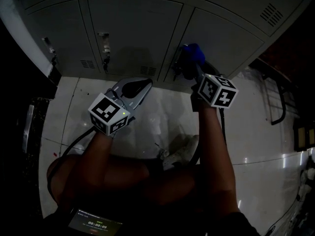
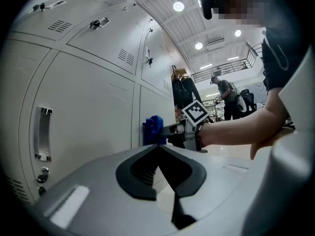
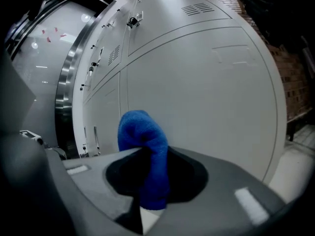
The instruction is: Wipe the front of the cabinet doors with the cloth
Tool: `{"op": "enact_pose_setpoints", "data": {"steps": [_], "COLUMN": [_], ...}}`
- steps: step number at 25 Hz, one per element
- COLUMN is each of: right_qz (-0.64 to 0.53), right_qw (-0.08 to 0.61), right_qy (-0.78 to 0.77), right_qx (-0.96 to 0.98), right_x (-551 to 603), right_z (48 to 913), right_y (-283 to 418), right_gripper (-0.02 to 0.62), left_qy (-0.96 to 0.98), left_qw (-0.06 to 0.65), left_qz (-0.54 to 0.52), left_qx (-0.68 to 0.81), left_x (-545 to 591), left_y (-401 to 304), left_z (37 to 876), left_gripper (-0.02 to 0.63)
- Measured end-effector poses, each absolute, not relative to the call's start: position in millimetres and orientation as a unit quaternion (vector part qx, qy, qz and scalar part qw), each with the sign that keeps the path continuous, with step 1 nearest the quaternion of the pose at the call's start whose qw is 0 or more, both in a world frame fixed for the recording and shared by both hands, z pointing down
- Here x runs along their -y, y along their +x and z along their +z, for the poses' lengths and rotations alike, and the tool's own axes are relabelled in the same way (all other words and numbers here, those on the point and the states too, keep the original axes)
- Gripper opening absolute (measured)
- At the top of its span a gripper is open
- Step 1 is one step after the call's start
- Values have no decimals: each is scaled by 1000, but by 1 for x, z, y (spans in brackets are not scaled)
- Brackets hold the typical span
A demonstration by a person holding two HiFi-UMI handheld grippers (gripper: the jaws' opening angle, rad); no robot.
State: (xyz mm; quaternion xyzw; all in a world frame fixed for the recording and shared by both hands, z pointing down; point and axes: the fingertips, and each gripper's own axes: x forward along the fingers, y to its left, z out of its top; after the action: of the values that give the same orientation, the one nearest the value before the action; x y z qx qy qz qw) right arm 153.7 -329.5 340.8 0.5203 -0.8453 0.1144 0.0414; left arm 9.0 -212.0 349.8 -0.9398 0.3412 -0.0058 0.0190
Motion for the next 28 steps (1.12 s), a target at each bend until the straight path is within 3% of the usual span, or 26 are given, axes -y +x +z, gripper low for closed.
{"op": "enact_pose_setpoints", "data": {"steps": [5, 28], "right_qz": [150, 94], "right_qw": [20, 64], "right_qy": [527, 685], "right_qx": [836, 720], "right_x": [331, 326], "right_z": [342, 341], "right_y": [183, 322], "right_gripper": [80, 80], "left_qy": [-939, -940], "left_qw": [17, 18], "left_qz": [-5, -1], "left_qx": [-343, -340], "left_x": [211, 210], "left_y": [7, 11], "left_z": [347, 345], "left_gripper": [5, 5]}}
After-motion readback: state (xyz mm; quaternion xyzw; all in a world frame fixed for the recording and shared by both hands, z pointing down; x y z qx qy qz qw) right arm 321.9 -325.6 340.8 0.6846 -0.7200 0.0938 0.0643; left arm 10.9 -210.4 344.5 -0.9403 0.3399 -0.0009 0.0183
